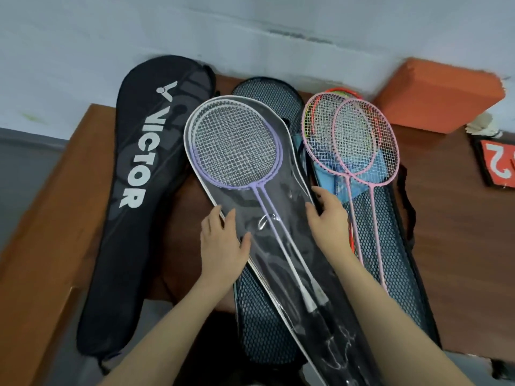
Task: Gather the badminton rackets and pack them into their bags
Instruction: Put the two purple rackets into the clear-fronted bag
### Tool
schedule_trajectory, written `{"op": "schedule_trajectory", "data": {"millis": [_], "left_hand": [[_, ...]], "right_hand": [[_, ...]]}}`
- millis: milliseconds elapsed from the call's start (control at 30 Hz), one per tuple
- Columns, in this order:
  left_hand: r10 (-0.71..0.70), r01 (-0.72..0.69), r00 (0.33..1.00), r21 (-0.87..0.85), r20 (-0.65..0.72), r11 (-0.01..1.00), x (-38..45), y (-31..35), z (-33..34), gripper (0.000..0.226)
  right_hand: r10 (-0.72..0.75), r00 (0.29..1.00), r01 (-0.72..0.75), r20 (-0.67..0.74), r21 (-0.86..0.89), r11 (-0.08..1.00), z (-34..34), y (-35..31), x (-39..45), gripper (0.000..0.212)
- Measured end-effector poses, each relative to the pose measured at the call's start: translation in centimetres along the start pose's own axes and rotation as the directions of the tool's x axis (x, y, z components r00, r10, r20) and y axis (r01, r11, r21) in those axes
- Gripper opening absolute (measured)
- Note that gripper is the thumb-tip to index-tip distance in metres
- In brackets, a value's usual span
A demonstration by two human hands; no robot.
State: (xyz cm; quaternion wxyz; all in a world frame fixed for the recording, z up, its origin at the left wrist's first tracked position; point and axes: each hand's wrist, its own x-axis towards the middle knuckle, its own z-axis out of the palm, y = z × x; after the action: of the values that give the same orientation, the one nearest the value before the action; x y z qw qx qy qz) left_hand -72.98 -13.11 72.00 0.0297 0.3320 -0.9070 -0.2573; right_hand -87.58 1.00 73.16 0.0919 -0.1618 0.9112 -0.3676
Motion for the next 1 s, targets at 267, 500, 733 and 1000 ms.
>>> {"op": "schedule_trajectory", "data": {"millis": [267, 500, 733, 1000], "left_hand": [[0.24, -0.241, 0.971, -0.04, -0.025, 0.97, 7.3, 0.2, -2.5, 0.041], [0.327, -0.32, 0.945, -0.148, 0.024, 0.936, 14.0, 4.1, -4.6, 0.041], [0.326, -0.291, 0.945, -0.419, 0.011, 0.86, 17.2, 7.7, -6.9, 0.049], [0.191, -0.146, 0.981, -0.536, 0.029, 0.831, 17.6, 8.6, -8.1, 0.053]], "right_hand": [[0.172, 0.985, -0.172, -0.006, -0.022, 0.985, 1.7, -3.7, 6.4, 0.04], [0.264, 0.962, -0.248, -0.071, 0.178, 0.952, 0.7, -6.0, 7.8, 0.023], [0.154, 0.987, -0.121, -0.042, 0.433, 0.893, -1.9, -9.9, 5.4, 0.022], [-0.015, 0.998, -0.01, 0.059, 0.398, 0.917, -2.0, -11.3, 4.5, 0.02]]}}
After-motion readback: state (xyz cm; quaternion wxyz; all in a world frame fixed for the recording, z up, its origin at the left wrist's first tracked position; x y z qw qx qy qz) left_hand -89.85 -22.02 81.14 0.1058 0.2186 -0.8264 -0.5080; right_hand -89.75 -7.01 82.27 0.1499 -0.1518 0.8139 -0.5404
